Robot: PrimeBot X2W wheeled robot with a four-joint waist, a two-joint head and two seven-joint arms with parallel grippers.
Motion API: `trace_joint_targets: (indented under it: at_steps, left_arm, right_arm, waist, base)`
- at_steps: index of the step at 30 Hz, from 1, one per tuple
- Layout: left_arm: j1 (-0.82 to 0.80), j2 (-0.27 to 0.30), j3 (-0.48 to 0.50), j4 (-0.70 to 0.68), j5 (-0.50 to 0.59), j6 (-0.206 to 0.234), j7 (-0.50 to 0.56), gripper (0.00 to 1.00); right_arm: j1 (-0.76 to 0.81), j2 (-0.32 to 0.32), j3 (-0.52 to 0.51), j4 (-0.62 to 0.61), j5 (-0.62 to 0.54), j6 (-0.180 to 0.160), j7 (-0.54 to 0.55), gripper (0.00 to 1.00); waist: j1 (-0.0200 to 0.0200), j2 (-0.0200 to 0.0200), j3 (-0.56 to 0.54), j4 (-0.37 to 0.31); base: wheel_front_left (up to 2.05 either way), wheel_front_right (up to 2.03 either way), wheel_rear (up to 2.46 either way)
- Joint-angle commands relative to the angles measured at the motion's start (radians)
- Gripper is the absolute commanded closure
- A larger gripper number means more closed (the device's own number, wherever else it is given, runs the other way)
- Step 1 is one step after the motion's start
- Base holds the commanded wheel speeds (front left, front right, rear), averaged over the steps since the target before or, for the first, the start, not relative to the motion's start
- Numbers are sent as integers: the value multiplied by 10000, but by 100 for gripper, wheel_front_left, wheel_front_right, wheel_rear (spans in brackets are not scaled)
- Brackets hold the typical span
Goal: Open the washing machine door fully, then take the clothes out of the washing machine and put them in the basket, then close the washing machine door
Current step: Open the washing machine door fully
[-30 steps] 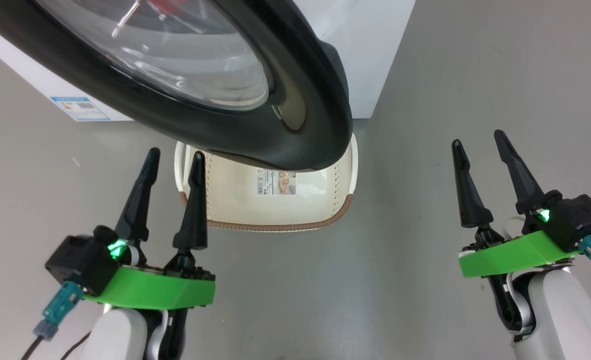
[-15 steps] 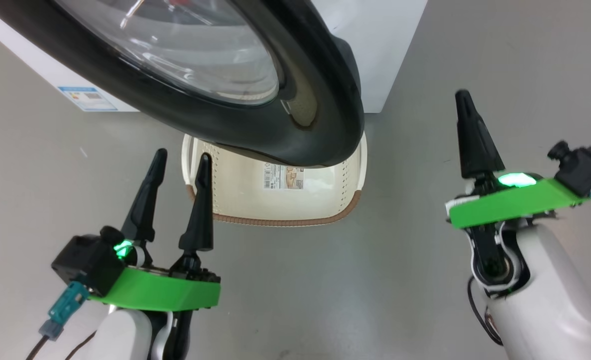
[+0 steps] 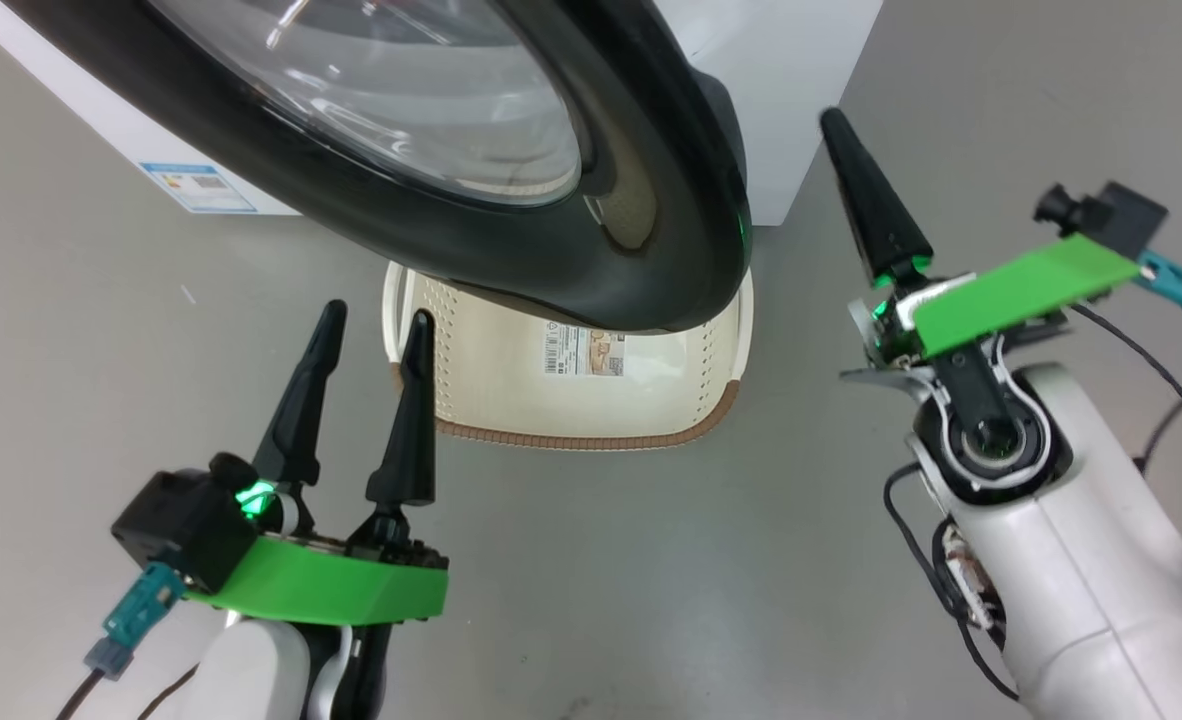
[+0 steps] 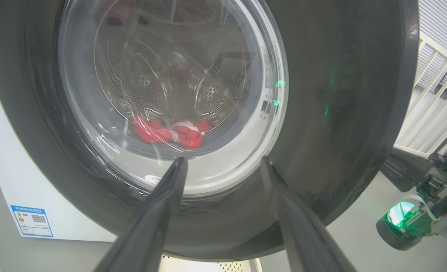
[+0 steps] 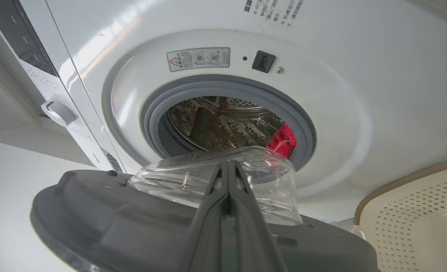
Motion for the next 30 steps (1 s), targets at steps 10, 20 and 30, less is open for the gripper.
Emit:
trace_joint_targets:
  at_steps: [10,20,30]
  left_arm:
    - [162,171,242,-225,-45,-36,-48,0]
    - [148,171,301,-246,-4,-56,-48,0]
    - [42,171,266,-204,-1,-56,-48,0]
  right_arm:
    - [-1278,-372,479,181,1976,65,2091,100]
    - [-2115,-1278,1805,363,3354,65,3139,100]
    - [-2973,-2222,3480,69,4480,65,2994,100]
  waist:
    - [0,-1,45,111]
    - [0,-1,168,151]
    - [0,-1,297,273]
  base:
    - [0,0,0]
    - [0,0,0]
    - [0,0,0]
